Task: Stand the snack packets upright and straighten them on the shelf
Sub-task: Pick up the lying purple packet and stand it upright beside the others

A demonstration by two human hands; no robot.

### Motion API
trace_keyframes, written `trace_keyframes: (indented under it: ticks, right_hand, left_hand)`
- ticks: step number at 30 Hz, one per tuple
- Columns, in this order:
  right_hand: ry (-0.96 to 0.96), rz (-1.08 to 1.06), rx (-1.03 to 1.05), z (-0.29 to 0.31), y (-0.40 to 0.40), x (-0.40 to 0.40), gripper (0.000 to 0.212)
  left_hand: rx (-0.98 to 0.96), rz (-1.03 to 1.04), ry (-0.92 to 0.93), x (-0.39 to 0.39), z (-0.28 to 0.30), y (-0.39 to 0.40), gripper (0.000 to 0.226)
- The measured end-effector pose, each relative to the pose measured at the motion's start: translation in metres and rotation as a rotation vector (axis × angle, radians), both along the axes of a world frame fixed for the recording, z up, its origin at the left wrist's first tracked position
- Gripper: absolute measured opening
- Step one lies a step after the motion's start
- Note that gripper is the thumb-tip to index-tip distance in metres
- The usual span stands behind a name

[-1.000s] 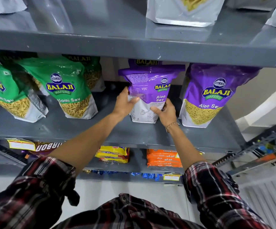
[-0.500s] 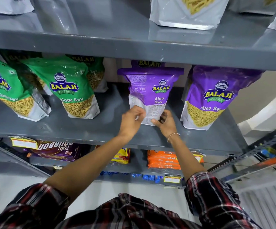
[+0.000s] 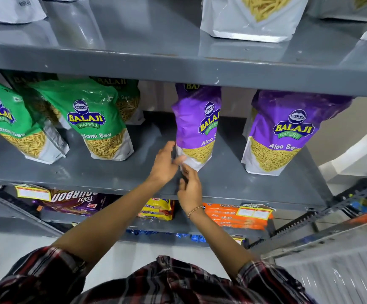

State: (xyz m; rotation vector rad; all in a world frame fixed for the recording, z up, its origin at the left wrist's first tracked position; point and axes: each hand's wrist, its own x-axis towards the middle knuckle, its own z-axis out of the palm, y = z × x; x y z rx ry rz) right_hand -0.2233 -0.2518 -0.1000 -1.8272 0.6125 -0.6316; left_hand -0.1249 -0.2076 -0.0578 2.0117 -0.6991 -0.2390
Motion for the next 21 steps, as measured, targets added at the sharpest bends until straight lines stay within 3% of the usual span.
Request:
trace_keyframes:
  ticks: [3,5,10,14,16,19,21]
  right_hand:
    - [-0.05,-0.067,-0.039,0.001,-0.016,-0.005,0.021]
    - [-0.082,-0.159,-0.047,0.0,-0.038,-0.008,0.017]
    - [0.015,-0.124,0.004,-0.003,-0.106,-0.008,0.048]
    - [0.145,0.153,0.086,-0.001,-0.14,-0.002,0.089]
    - [0.176,0.248,0.103,0.002,-0.146,0.001,0.09]
    - [0.206,0.279,0.118,0.004,-0.147,0.006,0.074]
    - [0.185,0.273,0.15,0.004,-0.146,0.008,0.07]
  left_hand:
    - [0.078,-0.036,0.009,0.019,-0.004,0.004,0.028]
    - [0.088,-0.085,0.04,0.029,-0.003,0.005,0.031]
    - [0.06,-0.186,0.108,0.049,0.005,-0.001,0.031]
    - [0.047,-0.268,0.127,0.059,0.015,-0.005,0.031]
    - [0.081,-0.245,0.052,0.063,0.016,-0.009,0.029]
    - [0.1,-0.141,-0.029,0.067,0.01,-0.013,0.029]
    - [0.066,-0.149,0.04,0.067,0.002,-0.012,0.035]
